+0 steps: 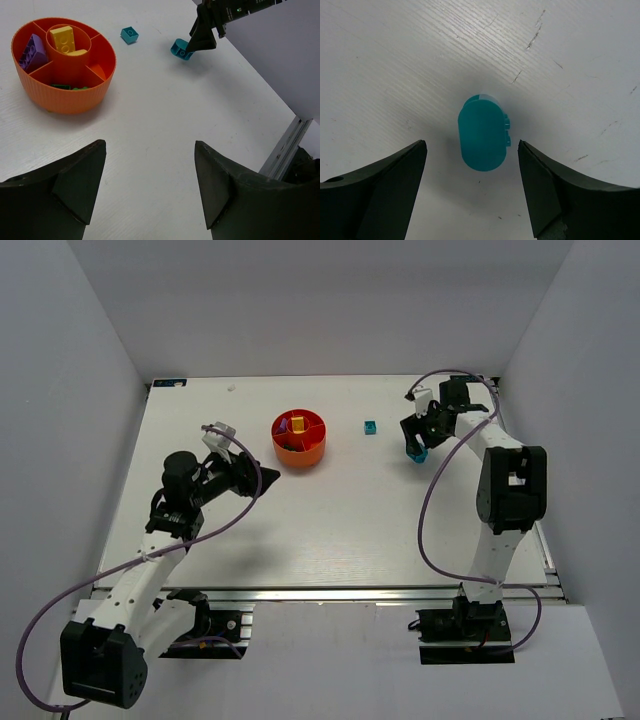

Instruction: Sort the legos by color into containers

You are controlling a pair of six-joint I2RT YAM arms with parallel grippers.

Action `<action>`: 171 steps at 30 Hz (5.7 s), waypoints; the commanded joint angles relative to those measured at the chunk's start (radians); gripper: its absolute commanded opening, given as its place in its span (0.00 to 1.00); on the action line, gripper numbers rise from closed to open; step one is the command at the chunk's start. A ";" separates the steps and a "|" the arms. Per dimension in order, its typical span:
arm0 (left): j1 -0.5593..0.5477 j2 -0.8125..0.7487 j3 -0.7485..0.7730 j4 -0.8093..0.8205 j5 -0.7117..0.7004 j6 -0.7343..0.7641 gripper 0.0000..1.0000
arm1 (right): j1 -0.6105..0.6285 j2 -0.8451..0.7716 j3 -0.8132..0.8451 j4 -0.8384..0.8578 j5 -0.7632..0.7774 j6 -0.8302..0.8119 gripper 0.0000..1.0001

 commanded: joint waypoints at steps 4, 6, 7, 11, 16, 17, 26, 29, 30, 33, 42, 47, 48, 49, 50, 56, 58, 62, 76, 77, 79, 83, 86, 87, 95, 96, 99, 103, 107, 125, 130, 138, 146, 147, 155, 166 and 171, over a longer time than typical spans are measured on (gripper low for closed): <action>-0.003 0.013 0.023 -0.012 -0.012 -0.049 0.81 | -0.001 0.048 0.028 -0.020 0.006 -0.045 0.79; -0.003 0.014 0.025 -0.012 -0.016 -0.046 0.81 | -0.007 0.054 0.034 -0.024 0.005 -0.046 0.78; -0.003 0.014 0.025 -0.012 -0.016 -0.044 0.81 | -0.007 0.054 0.033 -0.016 0.003 -0.049 0.78; -0.003 0.008 0.026 -0.012 -0.004 -0.041 0.82 | -0.004 0.073 0.020 0.005 0.009 -0.051 0.77; -0.003 -0.001 0.026 -0.010 -0.001 -0.041 0.82 | -0.004 0.102 0.031 -0.007 0.024 -0.057 0.70; -0.003 0.000 0.026 -0.012 -0.001 -0.041 0.82 | -0.004 0.099 0.025 -0.002 0.029 -0.060 0.70; -0.003 0.019 0.003 0.074 0.091 -0.093 0.86 | -0.004 0.065 -0.007 0.033 0.017 -0.092 0.50; -0.012 0.027 -0.015 0.111 0.093 -0.115 0.86 | -0.004 0.028 -0.056 0.082 0.015 -0.109 0.38; -0.012 0.040 -0.018 0.118 0.102 -0.127 0.85 | -0.007 0.022 -0.070 0.087 0.017 -0.112 0.35; -0.033 0.068 -0.017 0.152 0.126 -0.180 0.83 | -0.007 -0.013 -0.107 0.094 -0.008 -0.129 0.20; -0.145 0.106 0.072 0.115 0.113 -0.317 0.79 | 0.042 -0.438 -0.358 -0.103 -0.621 -0.355 0.03; -0.251 0.203 0.123 0.099 0.053 -0.417 0.82 | 0.137 -0.642 -0.450 -0.068 -0.719 -0.318 0.04; -0.271 0.232 0.135 0.086 0.039 -0.432 0.83 | 0.147 -0.657 -0.457 -0.061 -0.718 -0.307 0.04; -0.305 0.249 0.164 0.074 0.024 -0.440 0.83 | 0.168 -0.686 -0.464 -0.048 -0.713 -0.294 0.04; -0.320 0.260 0.176 0.065 -0.013 -0.448 0.83 | 0.180 -0.702 -0.469 -0.016 -0.694 -0.268 0.04; -0.421 0.362 0.279 0.022 -0.122 -0.477 0.83 | 0.262 -0.766 -0.539 0.091 -0.588 -0.220 0.04; -0.443 0.398 0.311 0.014 -0.143 -0.477 0.85 | 0.286 -0.783 -0.573 0.111 -0.569 -0.220 0.04; -0.494 0.451 0.344 0.000 -0.193 -0.461 0.86 | 0.309 -0.809 -0.607 0.130 -0.535 -0.221 0.04; -0.602 0.573 0.423 -0.063 -0.280 -0.452 0.80 | 0.337 -0.837 -0.639 0.163 -0.489 -0.220 0.04; -0.603 0.574 0.428 -0.067 -0.288 -0.452 0.78 | 0.338 -0.838 -0.639 0.163 -0.488 -0.218 0.06; -0.603 0.585 0.445 -0.073 -0.289 -0.454 0.66 | 0.337 -0.840 -0.647 0.171 -0.483 -0.215 0.08; -0.612 0.603 0.459 -0.081 -0.275 -0.452 0.49 | 0.337 -0.845 -0.653 0.182 -0.476 -0.209 0.17; -0.612 0.599 0.448 -0.073 -0.275 -0.454 0.33 | 0.340 -0.846 -0.655 0.183 -0.476 -0.206 0.26; -0.612 0.599 0.446 -0.072 -0.274 -0.454 0.28 | 0.334 -0.848 -0.656 0.188 -0.473 -0.200 0.31; -0.583 0.542 0.511 -0.242 -0.390 -0.325 0.00 | 0.322 -0.846 -0.655 0.232 -0.368 -0.132 0.89; -0.583 0.515 0.549 -0.318 -0.441 -0.295 0.00 | 0.314 -0.846 -0.655 0.240 -0.350 -0.122 0.89; -0.563 0.488 0.619 -0.436 -0.640 -0.180 0.00 | 0.293 -0.851 -0.662 0.271 -0.293 -0.096 0.89; -0.531 0.511 0.707 -0.529 -0.742 -0.006 0.00 | 0.263 -0.851 -0.668 0.289 -0.259 -0.082 0.89; -0.508 0.582 0.790 -0.601 -0.757 0.239 0.00 | 0.230 -0.851 -0.673 0.291 -0.279 -0.079 0.89; -0.414 0.893 1.026 -0.623 -0.748 0.545 0.00 | 0.144 -0.860 -0.688 0.286 -0.353 -0.082 0.89; -0.414 0.918 1.022 -0.606 -0.751 0.551 0.00 | 0.128 -0.863 -0.688 0.286 -0.367 -0.079 0.89; -0.414 0.958 1.022 -0.583 -0.766 0.560 0.00 | 0.110 -0.864 -0.688 0.286 -0.388 -0.072 0.89; -0.414 0.979 1.023 -0.541 -0.794 0.568 0.04 | 0.101 -0.863 -0.691 0.286 -0.408 -0.072 0.89; -0.414 0.984 1.029 -0.541 -0.794 0.566 0.05 | 0.098 -0.863 -0.693 0.286 -0.411 -0.071 0.89; -0.414 1.010 1.059 -0.564 -0.799 0.537 0.39 | 0.092 -0.860 -0.693 0.283 -0.420 -0.071 0.89; -0.414 1.001 1.115 -0.592 -0.794 0.519 0.63 | 0.087 -0.848 -0.691 0.280 -0.427 -0.069 0.89; -0.414 0.987 1.169 -0.622 -0.794 0.519 0.66 | 0.090 -0.838 -0.693 0.283 -0.427 -0.066 0.89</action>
